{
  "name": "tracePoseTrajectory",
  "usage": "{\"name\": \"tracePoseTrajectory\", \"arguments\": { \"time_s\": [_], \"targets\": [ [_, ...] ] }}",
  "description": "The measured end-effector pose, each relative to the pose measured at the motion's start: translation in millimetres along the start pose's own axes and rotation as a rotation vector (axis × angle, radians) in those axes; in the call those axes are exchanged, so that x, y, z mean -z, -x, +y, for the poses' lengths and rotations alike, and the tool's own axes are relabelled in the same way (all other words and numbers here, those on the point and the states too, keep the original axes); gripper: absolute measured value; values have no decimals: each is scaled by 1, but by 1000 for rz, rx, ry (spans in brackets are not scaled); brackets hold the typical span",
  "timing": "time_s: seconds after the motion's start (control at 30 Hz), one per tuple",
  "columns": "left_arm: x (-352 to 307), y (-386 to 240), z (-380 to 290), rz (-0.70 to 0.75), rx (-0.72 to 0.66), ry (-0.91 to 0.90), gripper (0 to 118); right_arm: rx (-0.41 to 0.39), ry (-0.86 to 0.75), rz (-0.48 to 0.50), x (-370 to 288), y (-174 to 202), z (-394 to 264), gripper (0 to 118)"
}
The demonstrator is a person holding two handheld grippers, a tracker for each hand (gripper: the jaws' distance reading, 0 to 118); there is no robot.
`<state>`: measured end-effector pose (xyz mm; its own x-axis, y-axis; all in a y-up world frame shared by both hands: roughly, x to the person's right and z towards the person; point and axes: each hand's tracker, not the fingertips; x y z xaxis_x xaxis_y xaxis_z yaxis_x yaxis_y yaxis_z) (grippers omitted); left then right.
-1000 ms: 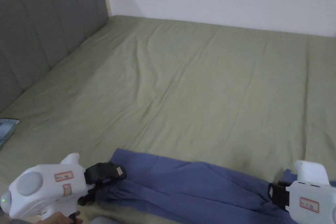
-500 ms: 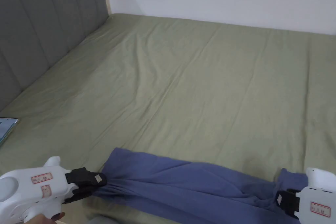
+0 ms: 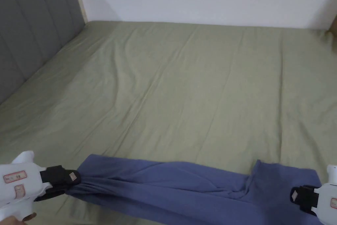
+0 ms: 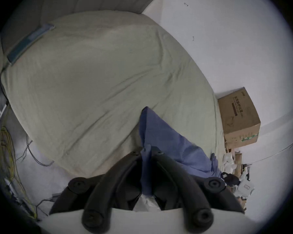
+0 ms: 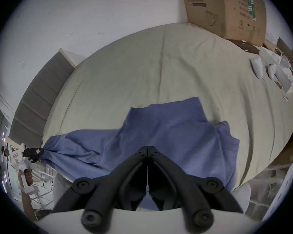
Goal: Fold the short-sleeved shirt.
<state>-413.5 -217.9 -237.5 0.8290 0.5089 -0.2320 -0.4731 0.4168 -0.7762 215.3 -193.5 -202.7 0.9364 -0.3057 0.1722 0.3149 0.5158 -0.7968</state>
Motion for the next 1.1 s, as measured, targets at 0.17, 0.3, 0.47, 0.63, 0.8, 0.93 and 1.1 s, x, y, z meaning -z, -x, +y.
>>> {"name": "tracePoseTrajectory", "arguments": {
  "time_s": [0.17,0.3,0.47,0.63,0.8,0.93,1.1],
  "targets": [
    [-20,-74,-12,-118,75,-15,8,28,-7,-3,-2,-15,2,0],
    [-23,-140,-6,-229,216,-41,8,36,-19,-2,-7,-22,6,0],
    [-6,-247,-40,-280,515,17,8,50,-41,2,-14,-32,8,0],
    [57,-315,-97,-344,692,190,8,83,-42,-1,-15,-49,7,0],
    [124,-336,-161,-343,747,375,19,103,-31,-22,-15,-66,3,0],
    [158,-322,-170,-207,667,477,80,131,-23,-31,-17,-77,0,0],
    [126,-308,-132,-382,543,365,96,116,-32,-31,-21,-77,-2,0]
  ]
}}
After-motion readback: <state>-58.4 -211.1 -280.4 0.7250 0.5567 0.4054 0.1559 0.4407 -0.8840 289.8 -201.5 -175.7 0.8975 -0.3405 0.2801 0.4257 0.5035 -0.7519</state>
